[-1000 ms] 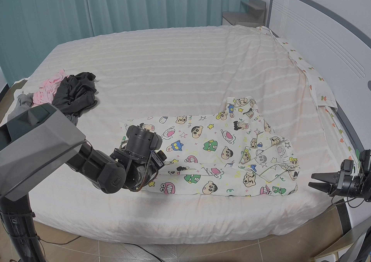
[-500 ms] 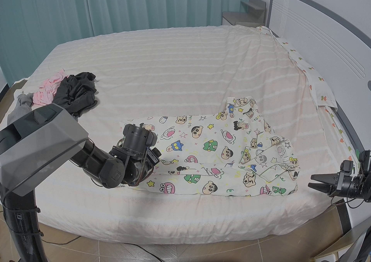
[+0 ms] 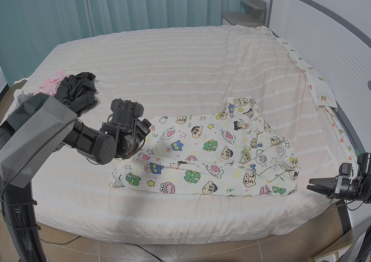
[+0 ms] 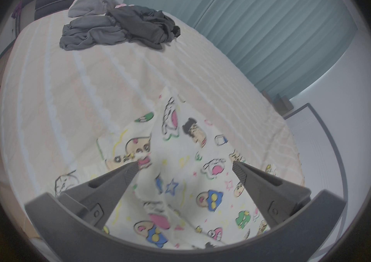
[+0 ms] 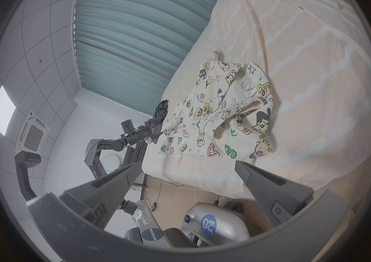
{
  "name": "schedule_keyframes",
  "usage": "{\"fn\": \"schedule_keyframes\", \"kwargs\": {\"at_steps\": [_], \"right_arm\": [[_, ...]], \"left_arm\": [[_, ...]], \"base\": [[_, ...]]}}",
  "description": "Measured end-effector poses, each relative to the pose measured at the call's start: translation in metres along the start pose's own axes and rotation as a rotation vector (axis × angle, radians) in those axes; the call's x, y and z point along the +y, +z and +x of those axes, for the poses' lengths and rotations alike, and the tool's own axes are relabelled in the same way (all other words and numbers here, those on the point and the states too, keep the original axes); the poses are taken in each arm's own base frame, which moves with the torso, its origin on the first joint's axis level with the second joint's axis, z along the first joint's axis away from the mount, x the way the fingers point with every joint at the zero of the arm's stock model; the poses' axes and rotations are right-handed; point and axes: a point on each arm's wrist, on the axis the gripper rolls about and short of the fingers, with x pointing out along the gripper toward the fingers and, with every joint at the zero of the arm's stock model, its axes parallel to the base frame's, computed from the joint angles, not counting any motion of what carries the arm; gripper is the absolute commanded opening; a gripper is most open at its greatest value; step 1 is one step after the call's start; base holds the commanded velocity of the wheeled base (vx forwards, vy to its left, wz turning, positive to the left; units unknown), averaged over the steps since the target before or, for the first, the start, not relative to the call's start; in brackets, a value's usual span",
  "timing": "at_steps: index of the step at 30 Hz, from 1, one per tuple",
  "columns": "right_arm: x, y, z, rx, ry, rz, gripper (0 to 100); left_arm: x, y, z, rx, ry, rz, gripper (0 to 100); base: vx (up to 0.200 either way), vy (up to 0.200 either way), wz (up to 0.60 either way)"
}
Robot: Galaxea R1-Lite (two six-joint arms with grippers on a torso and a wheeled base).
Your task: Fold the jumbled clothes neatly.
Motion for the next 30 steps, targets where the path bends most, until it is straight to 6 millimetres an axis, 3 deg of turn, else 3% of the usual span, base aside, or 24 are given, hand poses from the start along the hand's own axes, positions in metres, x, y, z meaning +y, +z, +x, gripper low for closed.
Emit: {"fn": "schedule_keyframes", "kwargs": {"at_steps": [6, 11, 18, 25, 30], "right_arm": [[-0.001, -0.001, 0.000, 0.003, -0.001, 0.003, 100], [-0.002, -0.002, 0.000, 0.003, -0.002, 0.005, 100], [-0.002, -0.002, 0.000, 0.004, -0.002, 0.008, 100], [-0.001, -0.004, 0.000, 0.006, -0.002, 0.002, 100], [-0.001, -0.004, 0.000, 0.007, -0.002, -0.002, 100]], "left_arm": [[0.005, 0.028, 0.006, -0.057, 0.009, -0.027, 100], [0.015, 0.033, 0.001, -0.028, 0.019, 0.019, 100], [0.051, 0.028, -0.017, 0.157, -0.025, 0.270, 100], [0.081, 0.037, -0.029, 0.152, -0.144, 0.577, 100], [0.094, 0.034, -0.033, 0.160, -0.188, 0.648, 100]], "base": [[0.000, 0.000, 0.00], [0.000, 0.000, 0.00], [0.000, 0.000, 0.00], [0.000, 0.000, 0.00], [0.000, 0.000, 0.00]]}}
